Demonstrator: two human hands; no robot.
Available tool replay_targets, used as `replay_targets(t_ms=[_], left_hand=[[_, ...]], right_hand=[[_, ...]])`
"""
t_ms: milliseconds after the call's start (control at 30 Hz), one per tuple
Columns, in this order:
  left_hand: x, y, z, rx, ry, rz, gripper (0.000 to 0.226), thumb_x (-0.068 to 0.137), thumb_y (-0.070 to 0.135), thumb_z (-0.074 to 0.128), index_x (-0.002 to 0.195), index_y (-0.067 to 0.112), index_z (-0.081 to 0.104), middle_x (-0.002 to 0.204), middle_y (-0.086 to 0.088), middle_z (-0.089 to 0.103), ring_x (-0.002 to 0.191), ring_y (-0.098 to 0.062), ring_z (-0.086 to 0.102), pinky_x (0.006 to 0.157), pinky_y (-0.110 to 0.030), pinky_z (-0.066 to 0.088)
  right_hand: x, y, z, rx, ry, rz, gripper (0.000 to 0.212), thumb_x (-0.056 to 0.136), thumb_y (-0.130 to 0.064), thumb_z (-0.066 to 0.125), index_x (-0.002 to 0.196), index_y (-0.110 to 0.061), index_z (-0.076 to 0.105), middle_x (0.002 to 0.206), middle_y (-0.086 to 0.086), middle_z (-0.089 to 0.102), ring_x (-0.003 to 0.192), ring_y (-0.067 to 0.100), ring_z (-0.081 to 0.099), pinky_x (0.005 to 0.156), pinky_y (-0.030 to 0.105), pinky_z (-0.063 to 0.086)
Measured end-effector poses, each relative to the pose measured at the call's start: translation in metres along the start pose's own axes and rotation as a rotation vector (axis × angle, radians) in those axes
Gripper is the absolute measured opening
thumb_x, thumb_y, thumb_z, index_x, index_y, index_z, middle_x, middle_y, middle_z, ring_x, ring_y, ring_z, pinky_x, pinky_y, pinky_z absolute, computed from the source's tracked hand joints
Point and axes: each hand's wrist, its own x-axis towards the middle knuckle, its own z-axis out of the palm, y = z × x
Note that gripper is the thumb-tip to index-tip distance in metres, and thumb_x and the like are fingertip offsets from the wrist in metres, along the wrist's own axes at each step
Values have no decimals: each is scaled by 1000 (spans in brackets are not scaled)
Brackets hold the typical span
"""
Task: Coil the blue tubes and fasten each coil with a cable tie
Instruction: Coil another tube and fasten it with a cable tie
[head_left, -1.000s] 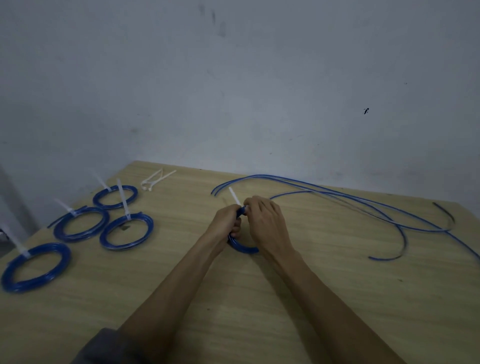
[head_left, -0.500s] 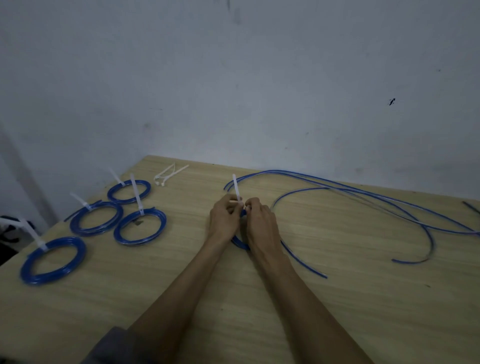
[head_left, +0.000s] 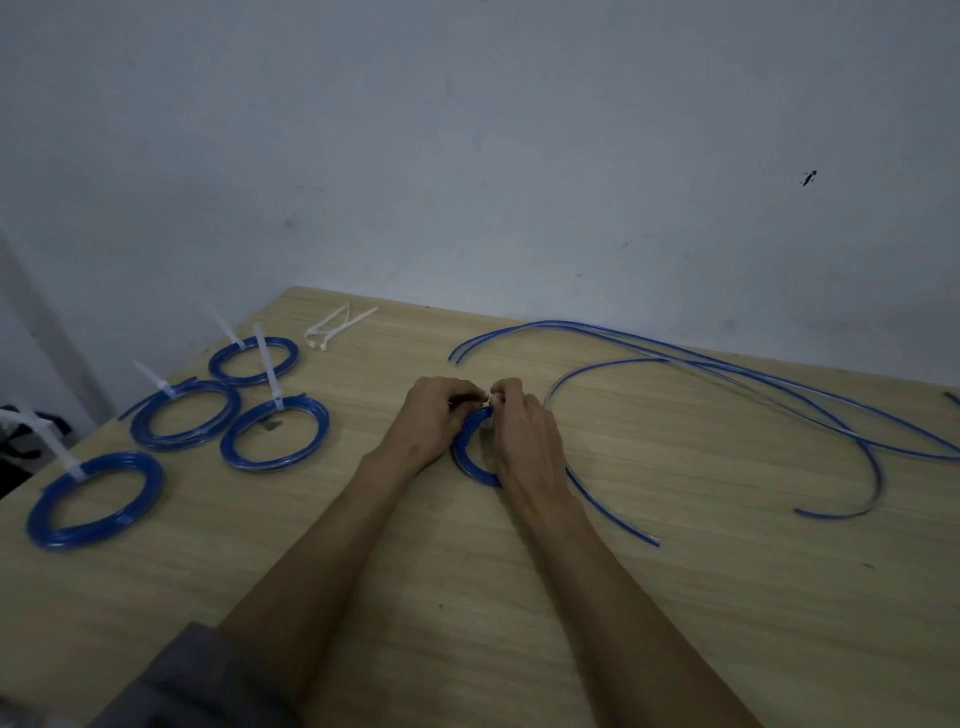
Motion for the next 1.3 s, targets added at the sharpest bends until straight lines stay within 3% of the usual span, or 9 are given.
replay_targets(t_ms=[233, 533, 800, 933, 1067, 1133, 1233, 1300], left_hand=[[-2, 5, 0, 134, 2, 41, 18, 90, 6, 64, 101, 10, 78, 97, -6, 77, 88, -19, 70, 78, -20, 46], [-3, 10, 0, 189, 13, 23, 18, 91, 7, 62, 102, 7, 77, 98, -10, 76, 90, -24, 69, 80, -30, 49], [-3, 9, 3, 195, 32, 88, 18, 90, 5, 60, 97, 9, 76, 87, -9, 73, 80, -26, 67, 72, -37, 51], [-6, 6, 5, 109, 40, 88, 18, 89, 5, 60, 95, 12, 76, 86, -6, 74, 78, -18, 67, 74, -37, 54], [-7, 8, 5, -78, 16, -28, 14, 94, 16, 65, 98, 18, 78, 90, 4, 77, 84, -3, 70, 80, -25, 57], [-7, 10, 4, -169, 23, -127, 7, 95, 16, 66, 98, 18, 72, 89, 3, 75, 85, -3, 70, 83, -29, 59], [-10, 14, 0, -256, 10, -189, 14, 99, 10, 54, 105, 21, 58, 91, -2, 73, 85, -4, 71, 83, -31, 59], [-13, 20, -4, -284, -15, -178, 13, 100, 16, 52, 107, 25, 56, 94, -2, 73, 86, -7, 71, 82, -32, 60]], right_hand=[[1, -3, -7, 5, -75, 62, 22, 108, -19, 36, 124, -11, 48, 111, 10, 67, 97, 28, 60, 81, 39, 43], [1, -2, -5, -20, -68, 77, 24, 109, -22, 33, 125, -14, 48, 105, 9, 67, 91, 28, 60, 79, 38, 42], [5, 2, 2, -35, -101, 98, 25, 110, -28, 30, 122, -17, 49, 104, 7, 67, 90, 27, 60, 77, 39, 43], [3, 6, 5, 59, -39, 49, 21, 107, -24, 42, 114, -17, 59, 109, 3, 67, 96, 23, 62, 81, 43, 49], [3, 8, 4, 207, 1, 105, 16, 104, -30, 49, 109, -22, 62, 96, -5, 69, 90, 13, 63, 75, 34, 51], [4, 10, 5, 258, 0, 110, 10, 103, -29, 52, 101, -25, 61, 85, -8, 67, 84, 10, 62, 73, 31, 50], [5, 11, 7, 294, -36, 81, 7, 102, -25, 53, 100, -23, 59, 87, -6, 68, 85, 11, 64, 76, 34, 54], [6, 11, 7, 313, -51, 78, 8, 103, -24, 53, 101, -22, 60, 89, -7, 67, 84, 10, 64, 77, 33, 55]])
